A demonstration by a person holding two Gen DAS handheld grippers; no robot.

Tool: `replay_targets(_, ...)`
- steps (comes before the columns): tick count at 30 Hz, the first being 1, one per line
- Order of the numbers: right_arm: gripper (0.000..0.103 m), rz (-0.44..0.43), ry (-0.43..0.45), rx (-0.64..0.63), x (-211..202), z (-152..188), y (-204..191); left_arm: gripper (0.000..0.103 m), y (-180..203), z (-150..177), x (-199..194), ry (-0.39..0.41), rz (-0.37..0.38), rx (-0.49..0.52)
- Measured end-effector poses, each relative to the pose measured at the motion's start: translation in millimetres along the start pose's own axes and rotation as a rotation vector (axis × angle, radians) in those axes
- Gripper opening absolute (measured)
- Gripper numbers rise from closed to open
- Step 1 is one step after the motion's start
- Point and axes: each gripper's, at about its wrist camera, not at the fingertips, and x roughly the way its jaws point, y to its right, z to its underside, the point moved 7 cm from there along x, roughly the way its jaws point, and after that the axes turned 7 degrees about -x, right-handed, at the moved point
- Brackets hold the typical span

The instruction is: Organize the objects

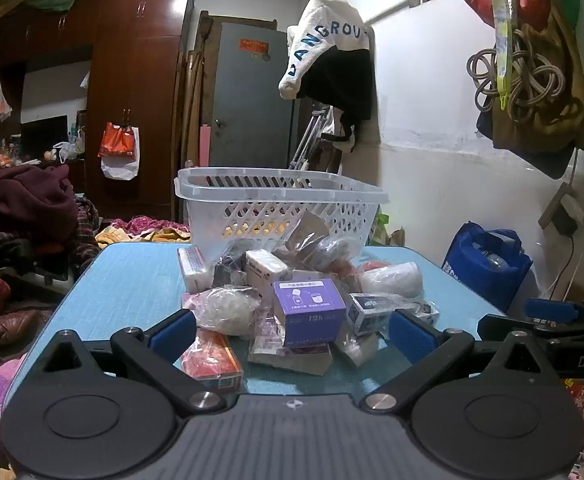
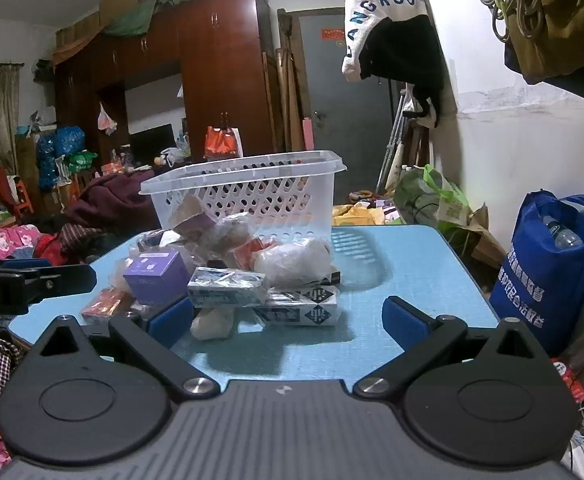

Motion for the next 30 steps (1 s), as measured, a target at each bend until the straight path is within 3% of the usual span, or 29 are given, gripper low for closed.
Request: replay_targets(30, 0.103, 0.007, 0.000, -0.015, 0.3, 0.2, 1.0, 0.103, -2.3, 2.5, -2.4, 0.028, 0.055, 0.011)
